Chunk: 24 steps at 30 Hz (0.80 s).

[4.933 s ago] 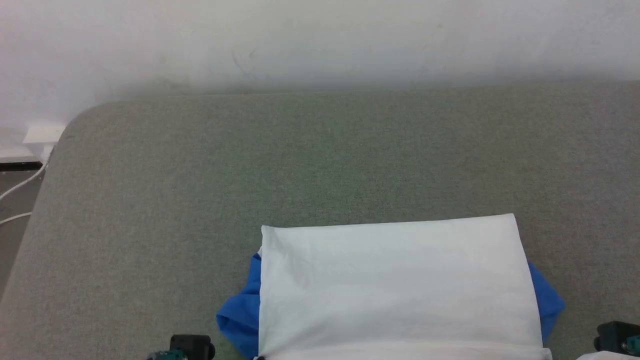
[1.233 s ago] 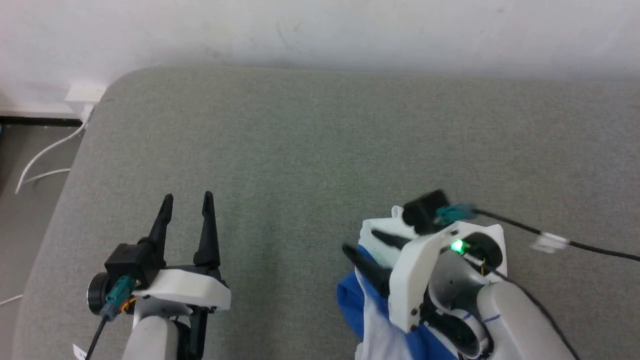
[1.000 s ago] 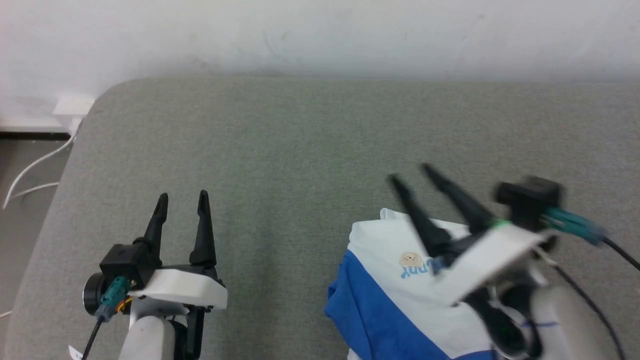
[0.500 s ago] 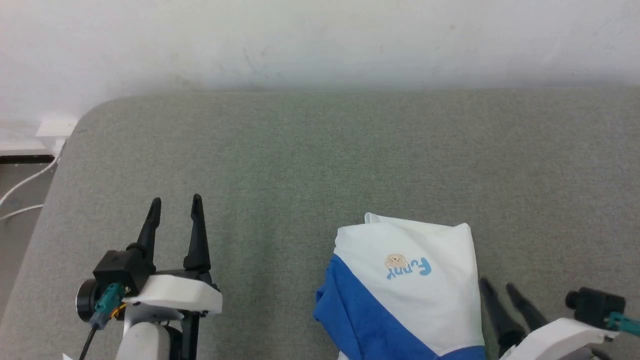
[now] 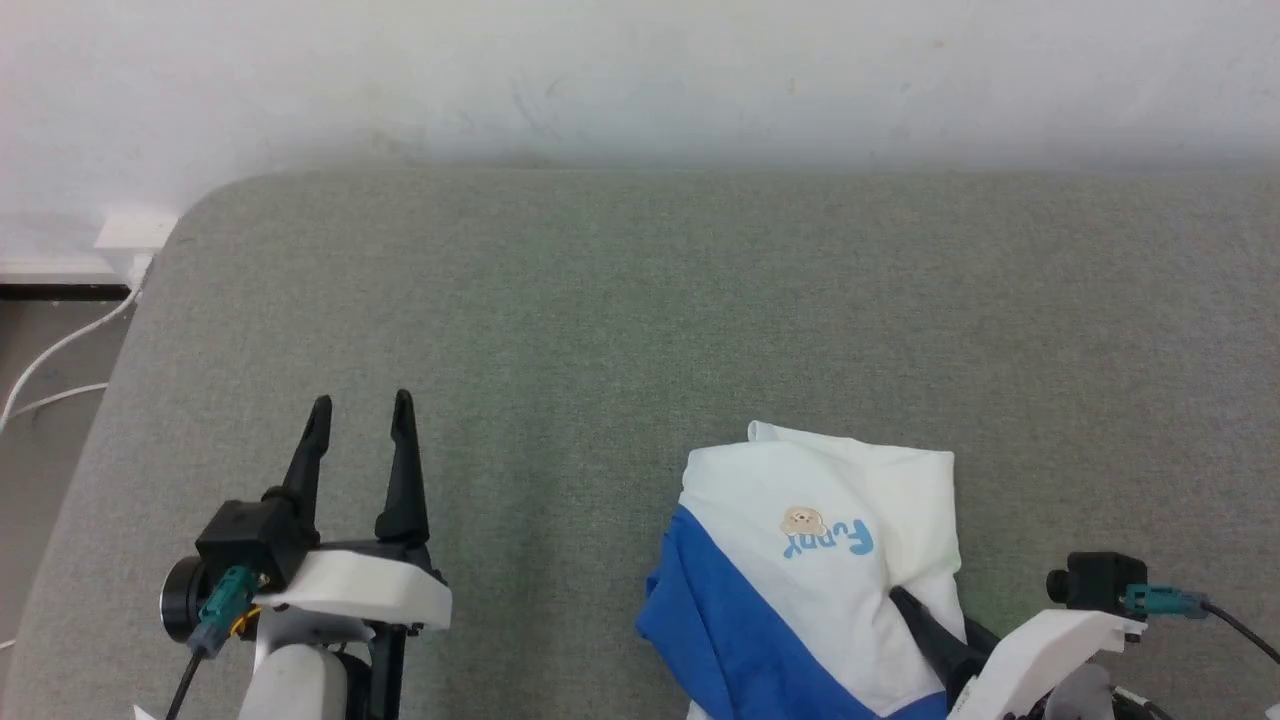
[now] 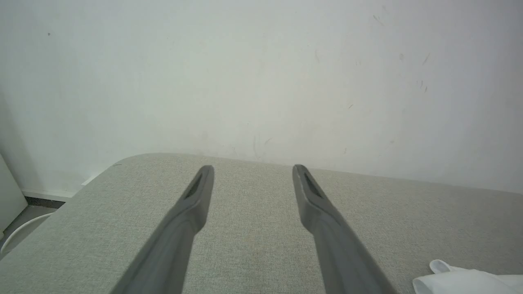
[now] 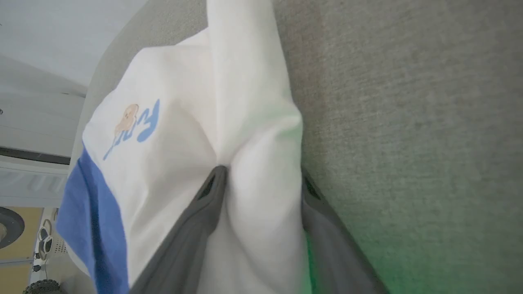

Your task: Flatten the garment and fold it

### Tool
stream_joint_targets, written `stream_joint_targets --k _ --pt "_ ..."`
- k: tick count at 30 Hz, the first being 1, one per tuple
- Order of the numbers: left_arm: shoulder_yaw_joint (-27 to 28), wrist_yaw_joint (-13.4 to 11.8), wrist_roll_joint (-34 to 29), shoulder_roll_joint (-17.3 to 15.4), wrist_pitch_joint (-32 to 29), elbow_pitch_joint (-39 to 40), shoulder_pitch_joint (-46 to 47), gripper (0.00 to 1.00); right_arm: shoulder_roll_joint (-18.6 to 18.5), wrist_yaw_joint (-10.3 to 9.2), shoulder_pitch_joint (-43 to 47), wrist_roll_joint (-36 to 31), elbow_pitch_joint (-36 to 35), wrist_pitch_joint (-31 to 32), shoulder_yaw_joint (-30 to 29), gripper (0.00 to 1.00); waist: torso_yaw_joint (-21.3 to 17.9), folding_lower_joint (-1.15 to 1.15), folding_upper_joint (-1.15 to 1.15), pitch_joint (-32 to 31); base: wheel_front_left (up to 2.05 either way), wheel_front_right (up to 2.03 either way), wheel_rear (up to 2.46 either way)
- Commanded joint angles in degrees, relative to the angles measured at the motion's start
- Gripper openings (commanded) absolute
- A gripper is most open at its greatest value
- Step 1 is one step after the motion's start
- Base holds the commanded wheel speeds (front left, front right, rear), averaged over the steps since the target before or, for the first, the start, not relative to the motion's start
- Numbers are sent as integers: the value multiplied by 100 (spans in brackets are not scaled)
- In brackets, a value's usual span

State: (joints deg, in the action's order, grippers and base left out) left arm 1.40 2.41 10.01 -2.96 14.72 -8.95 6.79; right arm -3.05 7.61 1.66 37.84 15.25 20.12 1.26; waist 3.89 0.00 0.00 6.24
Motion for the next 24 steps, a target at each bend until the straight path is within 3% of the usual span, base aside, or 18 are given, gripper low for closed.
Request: stream_joint_targets --k 1,2,7,11,16,24 --pt "-12 -7 3 8 28 -4 -27 100 17 -12 -2 -39 119 91 53 27 16 0 0 -3 0 0 0" --pt "-11 -7 1 8 28 -11 -25 100 17 -12 -23 -59 135 122 45 0 20 0 0 -7 0 0 0" --pt "30 -16 -31 8 28 4 -62 100 17 -12 -116 -508 -20 318 20 0 -64 0 0 -27 0 0 0" --pt "81 -13 -90 8 28 82 -117 100 -11 -12 -520 -1791 -454 679 241 0 -389 0 0 12 0 0 0" --pt "76 -9 -154 8 28 239 -60 100 -594 -12 -1408 -2795 -714 1077 931 0 -957 0 0 223 0 0 0" --pt "43 112 -352 -47 28 406 348 100 -1444 -12 -2893 -2971 29 947 1468 0 -1923 0 0 860 0 0 0"
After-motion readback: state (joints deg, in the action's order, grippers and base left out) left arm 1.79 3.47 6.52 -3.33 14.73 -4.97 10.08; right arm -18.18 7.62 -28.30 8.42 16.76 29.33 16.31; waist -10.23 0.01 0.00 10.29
